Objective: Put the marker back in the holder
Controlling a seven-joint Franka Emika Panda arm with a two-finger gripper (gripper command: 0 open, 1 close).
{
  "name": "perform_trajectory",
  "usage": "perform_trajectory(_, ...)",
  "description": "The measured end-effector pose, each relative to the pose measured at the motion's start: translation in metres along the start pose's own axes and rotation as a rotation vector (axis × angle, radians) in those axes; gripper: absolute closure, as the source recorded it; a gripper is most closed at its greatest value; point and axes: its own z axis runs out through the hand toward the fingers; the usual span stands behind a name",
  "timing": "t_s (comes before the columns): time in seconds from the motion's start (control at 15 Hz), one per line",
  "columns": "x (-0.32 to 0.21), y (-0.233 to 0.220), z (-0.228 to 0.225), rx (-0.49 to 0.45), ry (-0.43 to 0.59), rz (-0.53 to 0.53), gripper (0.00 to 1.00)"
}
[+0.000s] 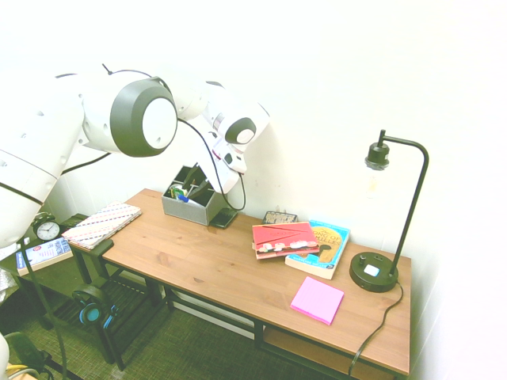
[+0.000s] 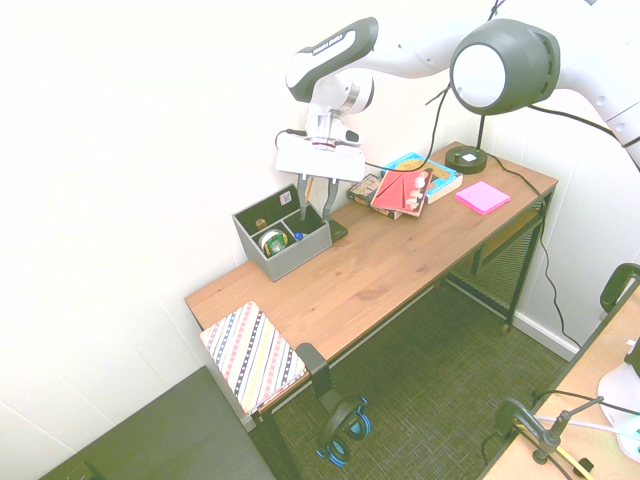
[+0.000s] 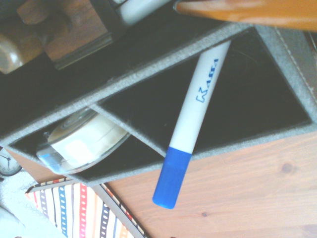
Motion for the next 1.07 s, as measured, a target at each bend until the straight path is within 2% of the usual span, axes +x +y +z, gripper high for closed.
perform_trajectory(0.2, -0.020, 0.011, -0.032, 0.030, 0.031, -0.054, 0.00)
perform_trajectory(0.4, -0.032, 0.050, -0.070, -0.015, 0.205, -0.090, 0.00)
perform_trajectory(0.53, -0.045, 0.073, -0.079, -0.054, 0.322, -0.115, 0.00)
perform_trajectory(0.8, -0.112, 0.116, -0.094, -0.117, 0.551, -0.211, 0.00)
perform_trajectory(0.93, -0.146, 0.143, -0.104, -0.105, 0.672, -0.264, 0.00)
perform_trajectory(1.07, -0.171, 0.171, -0.116, -0.054, 0.777, -0.293, 0.00)
